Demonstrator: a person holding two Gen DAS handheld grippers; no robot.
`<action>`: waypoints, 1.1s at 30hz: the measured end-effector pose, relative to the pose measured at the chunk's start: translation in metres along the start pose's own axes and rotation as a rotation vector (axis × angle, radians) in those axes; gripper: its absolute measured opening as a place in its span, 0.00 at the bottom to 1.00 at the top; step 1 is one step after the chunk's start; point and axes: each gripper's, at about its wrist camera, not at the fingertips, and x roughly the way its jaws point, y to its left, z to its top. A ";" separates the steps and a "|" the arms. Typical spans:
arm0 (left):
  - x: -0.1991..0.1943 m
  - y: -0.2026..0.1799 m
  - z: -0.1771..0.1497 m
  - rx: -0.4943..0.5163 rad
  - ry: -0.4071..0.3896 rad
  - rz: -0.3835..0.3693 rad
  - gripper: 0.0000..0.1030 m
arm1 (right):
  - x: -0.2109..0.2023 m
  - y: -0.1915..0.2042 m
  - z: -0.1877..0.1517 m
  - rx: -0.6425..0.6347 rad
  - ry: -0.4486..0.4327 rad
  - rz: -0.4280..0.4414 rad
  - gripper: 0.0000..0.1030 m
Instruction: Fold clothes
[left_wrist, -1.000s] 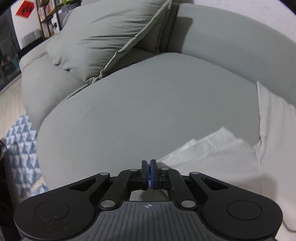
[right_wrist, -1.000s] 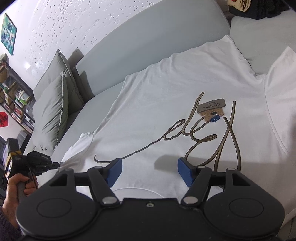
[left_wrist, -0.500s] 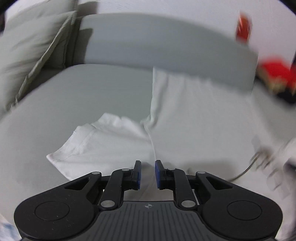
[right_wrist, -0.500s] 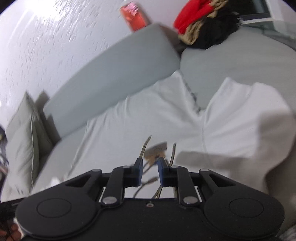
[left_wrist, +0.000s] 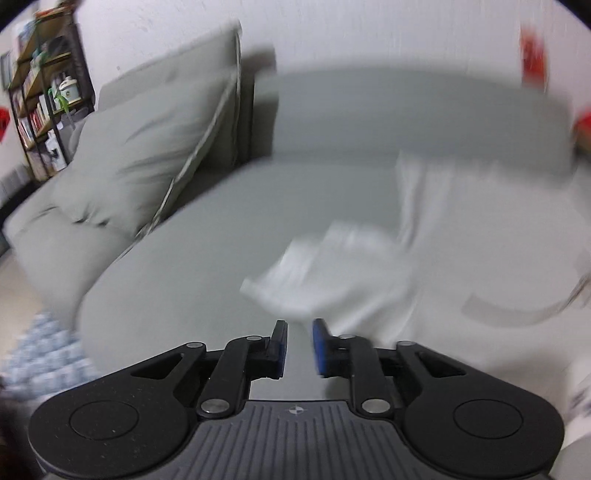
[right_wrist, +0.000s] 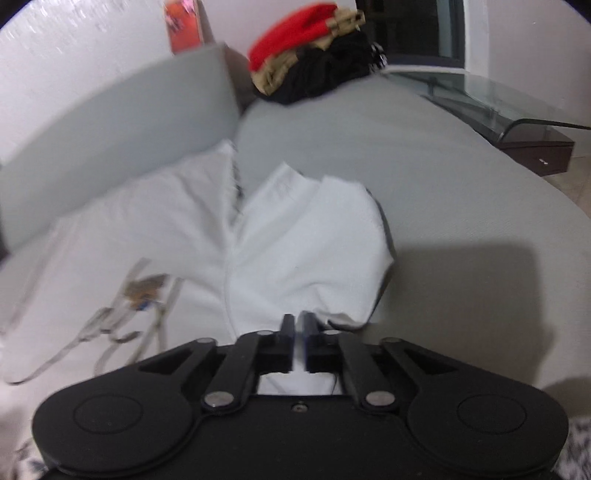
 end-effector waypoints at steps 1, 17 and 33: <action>-0.002 -0.001 0.002 -0.010 -0.013 -0.040 0.20 | -0.007 0.002 -0.002 -0.011 -0.015 0.050 0.13; 0.001 -0.026 -0.020 0.072 0.204 -0.034 0.20 | -0.005 0.016 -0.014 -0.061 0.112 -0.048 0.13; -0.004 -0.105 -0.028 0.342 0.219 -0.265 0.30 | -0.007 0.092 -0.039 -0.309 0.207 0.304 0.22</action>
